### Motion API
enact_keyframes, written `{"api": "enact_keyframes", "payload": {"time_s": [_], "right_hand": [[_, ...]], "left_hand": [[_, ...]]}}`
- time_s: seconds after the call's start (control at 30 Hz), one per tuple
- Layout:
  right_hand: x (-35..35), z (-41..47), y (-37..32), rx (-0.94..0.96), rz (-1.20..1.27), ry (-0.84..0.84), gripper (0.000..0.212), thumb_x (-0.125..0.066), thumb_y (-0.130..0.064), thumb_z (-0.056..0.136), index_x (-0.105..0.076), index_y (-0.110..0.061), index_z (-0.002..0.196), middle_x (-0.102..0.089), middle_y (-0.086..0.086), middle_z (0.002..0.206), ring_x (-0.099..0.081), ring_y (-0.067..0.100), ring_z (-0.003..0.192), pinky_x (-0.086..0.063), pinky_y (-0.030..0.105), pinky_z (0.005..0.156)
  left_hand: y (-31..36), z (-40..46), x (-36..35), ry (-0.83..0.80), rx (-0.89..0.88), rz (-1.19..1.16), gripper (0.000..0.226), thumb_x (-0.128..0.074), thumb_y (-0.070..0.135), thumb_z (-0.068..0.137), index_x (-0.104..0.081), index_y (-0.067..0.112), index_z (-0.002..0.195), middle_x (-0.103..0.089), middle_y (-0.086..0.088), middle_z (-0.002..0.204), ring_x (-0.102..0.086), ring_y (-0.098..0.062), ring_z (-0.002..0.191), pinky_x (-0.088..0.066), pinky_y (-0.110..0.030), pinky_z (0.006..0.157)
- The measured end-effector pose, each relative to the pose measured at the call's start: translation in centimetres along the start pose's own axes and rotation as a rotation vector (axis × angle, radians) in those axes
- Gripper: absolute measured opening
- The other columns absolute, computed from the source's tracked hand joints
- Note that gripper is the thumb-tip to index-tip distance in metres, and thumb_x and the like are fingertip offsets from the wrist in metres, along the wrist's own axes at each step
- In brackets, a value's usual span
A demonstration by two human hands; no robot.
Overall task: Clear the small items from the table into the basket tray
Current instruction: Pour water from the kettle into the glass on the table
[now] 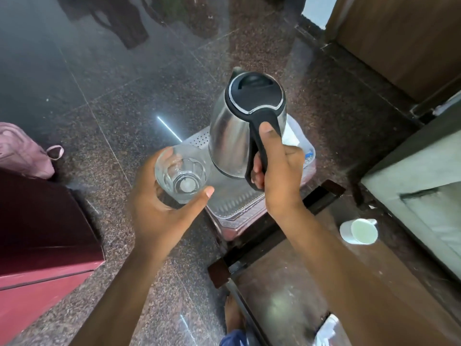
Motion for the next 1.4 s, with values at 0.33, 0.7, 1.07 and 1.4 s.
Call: {"api": "enact_keyframes", "payload": {"time_s": [0.33,0.7,1.07,1.4], "right_hand": [[14.0,-4.7,-8.6,0.129,-0.075,0.004,0.068,-0.068,-0.057,0.084,-0.045,-0.007,0.044,-0.035,0.004,0.038,-0.03,0.018,0.034,-0.027,0.018,0.043],[33.5,-14.4,-10.5,0.064,-0.193,0.213,0.071,-0.065,-0.06,0.08,-0.043,-0.006,0.04,-0.034,0.003,0.035,-0.028,0.018,0.033,-0.028,0.019,0.042],[48.4,-26.5,-9.0,-0.024,-0.179,0.39,0.084,-0.074,-0.074,0.073,-0.04,-0.003,0.043,-0.027,0.009,0.038,-0.023,0.016,0.036,-0.023,0.022,0.045],[55.2,-32.4,-4.5,-0.163,-0.26,0.437,0.095,-0.07,-0.086,0.068,-0.041,0.001,0.043,-0.031,0.009,0.038,-0.027,0.018,0.04,-0.023,0.025,0.047]], "left_hand": [[4.7,-3.3,-8.5,-0.238,-0.091,-0.112,0.087,-0.098,0.046,0.074,-0.058,0.016,0.145,-0.07,0.006,0.138,-0.069,-0.02,0.131,-0.058,-0.038,0.108],[10.9,-13.3,-21.7,-0.517,-0.101,-0.13,0.081,-0.096,0.048,0.065,-0.052,0.047,0.134,-0.067,0.027,0.126,-0.07,-0.003,0.115,-0.064,-0.032,0.087],[15.2,-24.8,-32.8,-0.826,-0.16,-0.211,0.085,-0.097,0.048,0.071,-0.055,0.03,0.142,-0.068,0.013,0.134,-0.068,-0.013,0.123,-0.052,-0.019,0.098],[15.5,-33.4,-41.2,-0.96,-0.171,-0.236,0.087,-0.097,0.064,0.063,-0.053,0.05,0.137,-0.07,0.024,0.126,-0.071,-0.007,0.117,-0.059,-0.035,0.1]]}}
Point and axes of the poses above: each hand's wrist, its own z-axis towards the middle knuckle, its own x-axis out of the back of the hand, y = z × x, the point moved 7 cm from there along z, towards the middle knuckle
